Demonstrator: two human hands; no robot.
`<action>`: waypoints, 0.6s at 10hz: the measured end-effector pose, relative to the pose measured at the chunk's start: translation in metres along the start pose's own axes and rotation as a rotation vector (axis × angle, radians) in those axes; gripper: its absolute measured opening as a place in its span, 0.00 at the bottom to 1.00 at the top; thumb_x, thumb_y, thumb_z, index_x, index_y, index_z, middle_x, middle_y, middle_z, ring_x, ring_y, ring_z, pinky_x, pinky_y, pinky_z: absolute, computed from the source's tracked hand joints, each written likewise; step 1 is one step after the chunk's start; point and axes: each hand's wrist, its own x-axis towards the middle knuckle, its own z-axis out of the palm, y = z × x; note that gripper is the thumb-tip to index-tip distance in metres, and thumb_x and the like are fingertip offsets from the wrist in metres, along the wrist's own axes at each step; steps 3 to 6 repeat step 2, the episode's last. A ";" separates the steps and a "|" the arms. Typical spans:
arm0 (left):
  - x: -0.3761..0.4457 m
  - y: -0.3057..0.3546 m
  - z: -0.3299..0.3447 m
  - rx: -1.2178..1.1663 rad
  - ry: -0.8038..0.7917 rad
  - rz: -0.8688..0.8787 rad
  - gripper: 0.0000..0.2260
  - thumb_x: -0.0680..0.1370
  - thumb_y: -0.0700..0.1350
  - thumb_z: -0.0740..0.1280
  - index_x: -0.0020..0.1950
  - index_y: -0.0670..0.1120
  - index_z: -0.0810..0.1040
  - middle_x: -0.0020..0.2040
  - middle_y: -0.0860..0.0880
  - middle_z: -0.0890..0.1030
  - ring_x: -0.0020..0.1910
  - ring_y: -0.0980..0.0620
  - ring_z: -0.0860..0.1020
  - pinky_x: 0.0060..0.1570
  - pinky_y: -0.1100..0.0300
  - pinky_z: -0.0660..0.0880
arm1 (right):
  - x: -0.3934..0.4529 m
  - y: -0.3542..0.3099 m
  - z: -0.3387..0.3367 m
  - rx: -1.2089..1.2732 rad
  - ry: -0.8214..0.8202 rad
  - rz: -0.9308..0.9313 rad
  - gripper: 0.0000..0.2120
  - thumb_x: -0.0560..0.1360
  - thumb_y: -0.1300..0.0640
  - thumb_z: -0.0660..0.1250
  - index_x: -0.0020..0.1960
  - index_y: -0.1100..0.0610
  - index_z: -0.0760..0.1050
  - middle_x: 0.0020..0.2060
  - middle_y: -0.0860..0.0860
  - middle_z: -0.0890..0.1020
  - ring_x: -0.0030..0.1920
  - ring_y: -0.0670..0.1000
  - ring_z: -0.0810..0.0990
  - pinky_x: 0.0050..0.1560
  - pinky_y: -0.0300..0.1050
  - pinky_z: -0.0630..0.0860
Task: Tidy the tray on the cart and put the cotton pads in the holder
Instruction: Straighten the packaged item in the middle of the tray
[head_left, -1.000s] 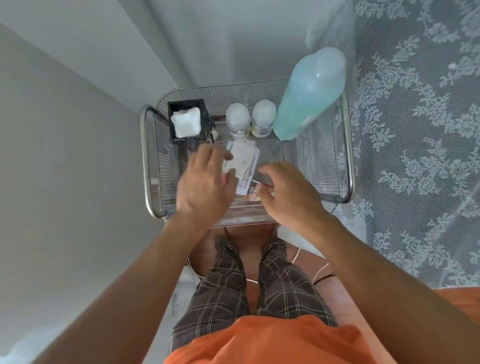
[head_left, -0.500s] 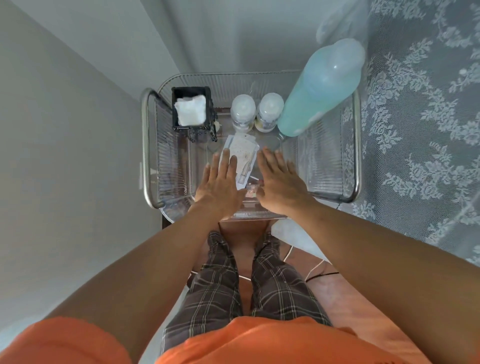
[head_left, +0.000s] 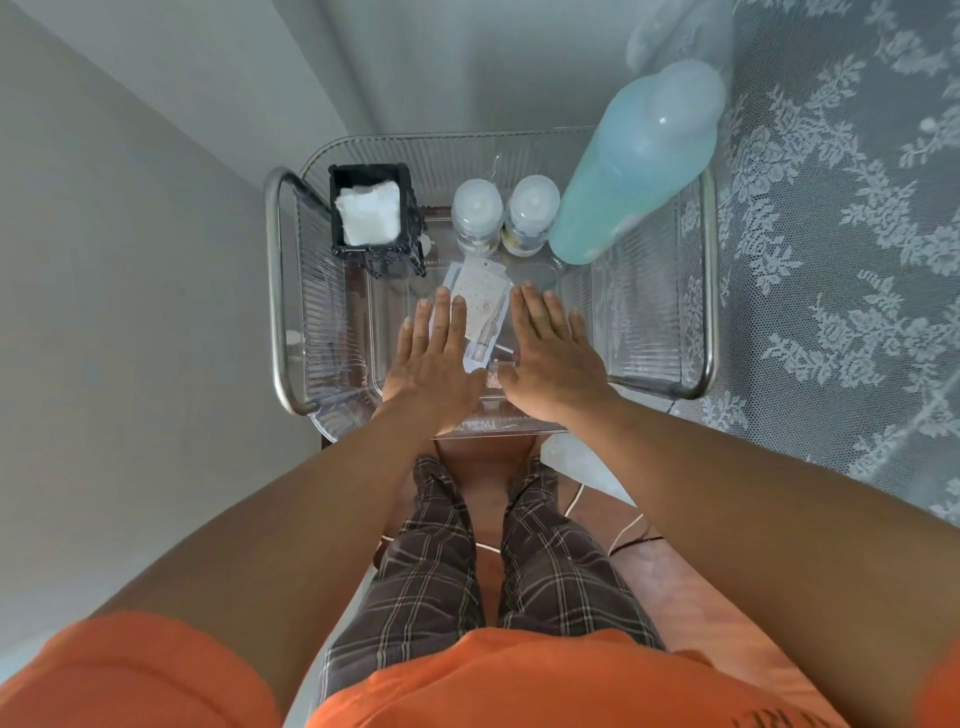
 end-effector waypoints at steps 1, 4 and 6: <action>0.000 0.000 0.002 0.002 0.002 0.011 0.39 0.81 0.63 0.48 0.74 0.46 0.24 0.73 0.47 0.22 0.71 0.47 0.24 0.73 0.47 0.35 | 0.001 0.000 0.000 -0.006 -0.010 -0.004 0.43 0.82 0.40 0.54 0.81 0.51 0.28 0.81 0.48 0.29 0.81 0.52 0.31 0.81 0.59 0.38; 0.000 0.001 0.000 -0.014 0.016 -0.005 0.39 0.81 0.63 0.49 0.74 0.47 0.24 0.73 0.47 0.22 0.71 0.47 0.25 0.73 0.46 0.36 | -0.004 -0.007 -0.014 0.022 -0.028 -0.006 0.42 0.83 0.42 0.57 0.82 0.53 0.30 0.82 0.49 0.30 0.82 0.54 0.32 0.82 0.61 0.42; 0.000 0.001 0.000 -0.014 0.016 -0.005 0.39 0.81 0.63 0.49 0.74 0.47 0.24 0.73 0.47 0.22 0.71 0.47 0.25 0.73 0.46 0.36 | -0.004 -0.007 -0.014 0.022 -0.028 -0.006 0.42 0.83 0.42 0.57 0.82 0.53 0.30 0.82 0.49 0.30 0.82 0.54 0.32 0.82 0.61 0.42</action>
